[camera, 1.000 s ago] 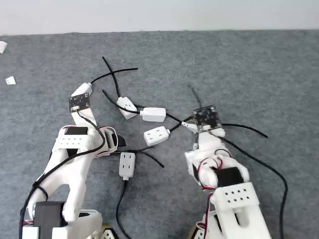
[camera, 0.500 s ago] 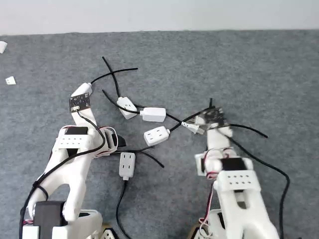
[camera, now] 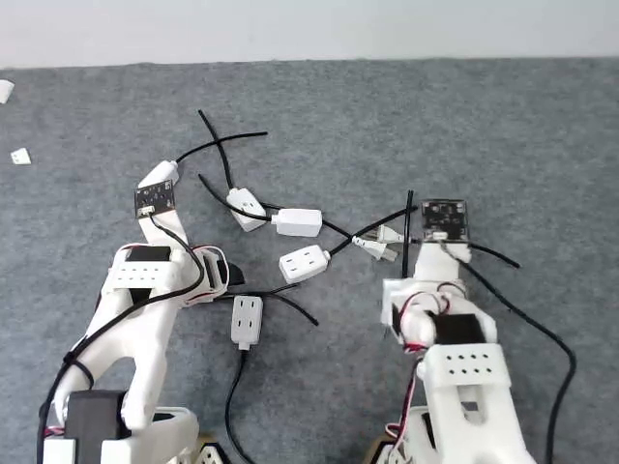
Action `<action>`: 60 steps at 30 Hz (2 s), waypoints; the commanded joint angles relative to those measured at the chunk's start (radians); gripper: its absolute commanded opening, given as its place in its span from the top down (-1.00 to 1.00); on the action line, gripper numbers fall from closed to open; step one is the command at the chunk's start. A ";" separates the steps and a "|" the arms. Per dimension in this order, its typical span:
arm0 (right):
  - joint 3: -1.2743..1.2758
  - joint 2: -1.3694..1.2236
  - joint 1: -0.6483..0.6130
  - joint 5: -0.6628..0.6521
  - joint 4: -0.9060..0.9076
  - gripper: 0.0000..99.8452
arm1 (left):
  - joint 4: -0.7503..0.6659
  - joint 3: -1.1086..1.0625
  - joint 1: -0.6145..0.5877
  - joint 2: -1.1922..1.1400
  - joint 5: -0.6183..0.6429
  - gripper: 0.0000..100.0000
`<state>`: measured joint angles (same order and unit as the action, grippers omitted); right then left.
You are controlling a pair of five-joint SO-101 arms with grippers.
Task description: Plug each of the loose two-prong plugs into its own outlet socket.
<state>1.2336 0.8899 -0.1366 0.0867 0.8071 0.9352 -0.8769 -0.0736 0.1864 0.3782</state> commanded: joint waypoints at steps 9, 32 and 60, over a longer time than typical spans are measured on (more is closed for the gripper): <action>-0.094 -0.226 -0.002 0.017 -0.068 0.76 | 0.008 0.016 -0.002 0.003 -0.075 0.35; -0.281 -0.532 0.048 0.020 -0.025 0.76 | 0.008 0.007 -0.002 0.003 -0.077 0.35; -0.348 -0.628 0.047 0.014 -0.028 0.98 | 0.008 0.005 -0.002 0.003 -0.078 0.35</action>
<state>0.9360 0.2608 -0.0951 0.0990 0.7825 0.9352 -0.8769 -0.0736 0.1864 0.3107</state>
